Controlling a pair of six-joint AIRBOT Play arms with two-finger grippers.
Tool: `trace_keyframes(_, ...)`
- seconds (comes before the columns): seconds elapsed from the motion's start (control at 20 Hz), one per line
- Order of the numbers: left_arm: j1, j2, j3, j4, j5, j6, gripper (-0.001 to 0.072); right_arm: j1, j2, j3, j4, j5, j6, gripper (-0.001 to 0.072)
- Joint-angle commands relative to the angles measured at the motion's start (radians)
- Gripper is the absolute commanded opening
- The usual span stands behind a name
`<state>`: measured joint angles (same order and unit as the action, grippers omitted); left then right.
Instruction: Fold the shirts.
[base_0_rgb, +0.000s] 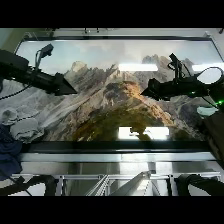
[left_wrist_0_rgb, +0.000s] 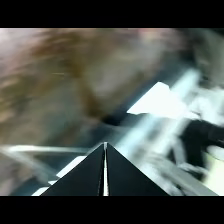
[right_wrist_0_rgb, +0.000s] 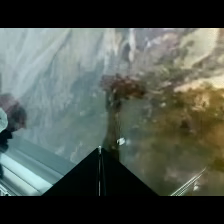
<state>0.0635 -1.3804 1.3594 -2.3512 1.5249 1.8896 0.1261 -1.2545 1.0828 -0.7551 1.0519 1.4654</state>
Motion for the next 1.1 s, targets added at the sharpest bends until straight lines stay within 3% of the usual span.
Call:
trace_keyframes(0.0, 0.099, 0.105, -0.029, 0.392, -0.115, -0.093, 0.0344, 0.001, -0.001, 0.001, 0.0, 0.0, 0.0, 0.0016)
trace_keyframes(0.05, 0.14, 0.126, -0.029, 0.476, -0.16, -0.13, 0.0661, 0.001, -0.001, 0.001, 0.0, 0.0, 0.0, 0.0017)
trace_keyframes(0.1, 0.195, 0.142, -0.029, 0.533, -0.224, -0.18, 0.0714, 0.001, -0.001, 0.001, 0.0, 0.0, 0.0, 0.0017)
trace_keyframes(0.25, 0.368, 0.101, -0.029, 0.573, -0.355, -0.215, 0.0711, 0.001, -0.001, 0.001, 0.001, 0.0, 0.0, 0.0017)
trace_keyframes(0.5, 0.581, -0.1, -0.029, 0.649, -0.257, -0.211, 0.0712, 0.001, -0.001, 0.001, 0.001, -0.008, 0.0, 0.0017)
trace_keyframes(0.8, 0.678, -0.229, 0.043, 0.645, -0.262, -0.163, 0.071, 0.001, -0.003, 0.001, 0.0, -0.007, 0.0, 0.0017)
trace_keyframes(1.05, 0.662, -0.354, 0.077, 0.602, -0.115, -0.126, 0.0709, 0.002, -0.005, 0.001, 0.001, -0.007, 0.0, 0.0017)
